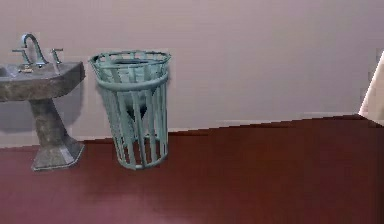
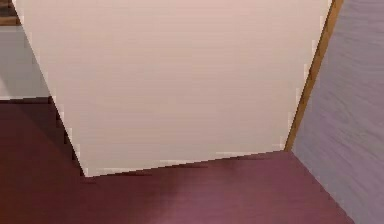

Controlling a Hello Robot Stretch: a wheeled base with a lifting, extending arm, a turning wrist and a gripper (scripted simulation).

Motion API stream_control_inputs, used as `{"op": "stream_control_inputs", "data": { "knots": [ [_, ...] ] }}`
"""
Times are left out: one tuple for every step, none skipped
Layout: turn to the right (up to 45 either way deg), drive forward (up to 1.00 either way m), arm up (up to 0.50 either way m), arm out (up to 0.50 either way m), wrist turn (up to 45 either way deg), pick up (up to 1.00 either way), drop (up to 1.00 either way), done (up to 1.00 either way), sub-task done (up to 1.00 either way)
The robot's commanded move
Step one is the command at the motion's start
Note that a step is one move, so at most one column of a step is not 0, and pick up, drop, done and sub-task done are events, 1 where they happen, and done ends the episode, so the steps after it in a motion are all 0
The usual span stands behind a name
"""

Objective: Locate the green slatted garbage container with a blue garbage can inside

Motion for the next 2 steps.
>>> {"op": "stream_control_inputs", "data": {
  "knots": [
    [0.0,1.0,0.0,0.0,0.0,0.0,0.0,0.0,0.0],
    [-30.0,0.0,0.0,0.0,0.0,0.0,0.0,0.0,0.0]
  ]
}}
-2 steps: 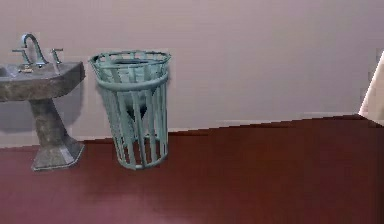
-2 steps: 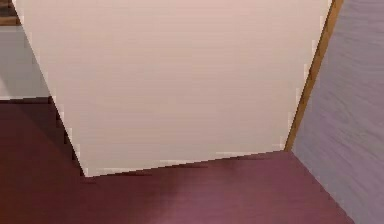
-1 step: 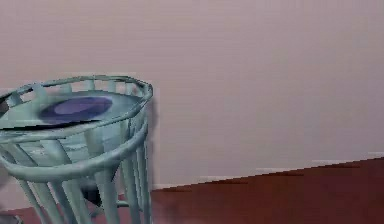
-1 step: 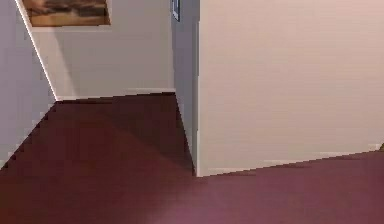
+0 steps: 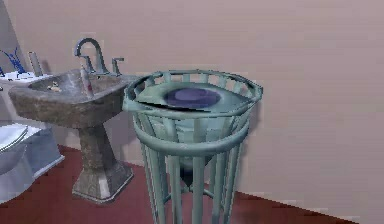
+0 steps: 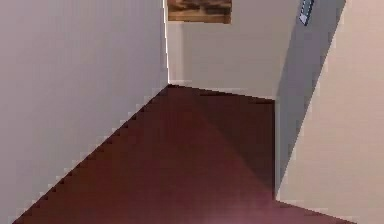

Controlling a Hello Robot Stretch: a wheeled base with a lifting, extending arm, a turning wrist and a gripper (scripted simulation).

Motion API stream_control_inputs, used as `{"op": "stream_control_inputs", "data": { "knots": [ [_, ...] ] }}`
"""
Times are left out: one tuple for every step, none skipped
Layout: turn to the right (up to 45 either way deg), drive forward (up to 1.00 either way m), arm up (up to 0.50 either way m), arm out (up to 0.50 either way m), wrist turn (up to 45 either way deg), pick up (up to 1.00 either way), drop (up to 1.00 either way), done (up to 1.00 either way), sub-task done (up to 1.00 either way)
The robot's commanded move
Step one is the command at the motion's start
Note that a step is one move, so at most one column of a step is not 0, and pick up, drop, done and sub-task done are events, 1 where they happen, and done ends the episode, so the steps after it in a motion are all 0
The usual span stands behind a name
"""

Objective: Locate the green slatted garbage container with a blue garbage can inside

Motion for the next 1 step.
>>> {"op": "stream_control_inputs", "data": {
  "knots": [
    [0.0,0.0,0.0,0.0,0.0,0.0,0.0,1.0,0.0]
  ]
}}
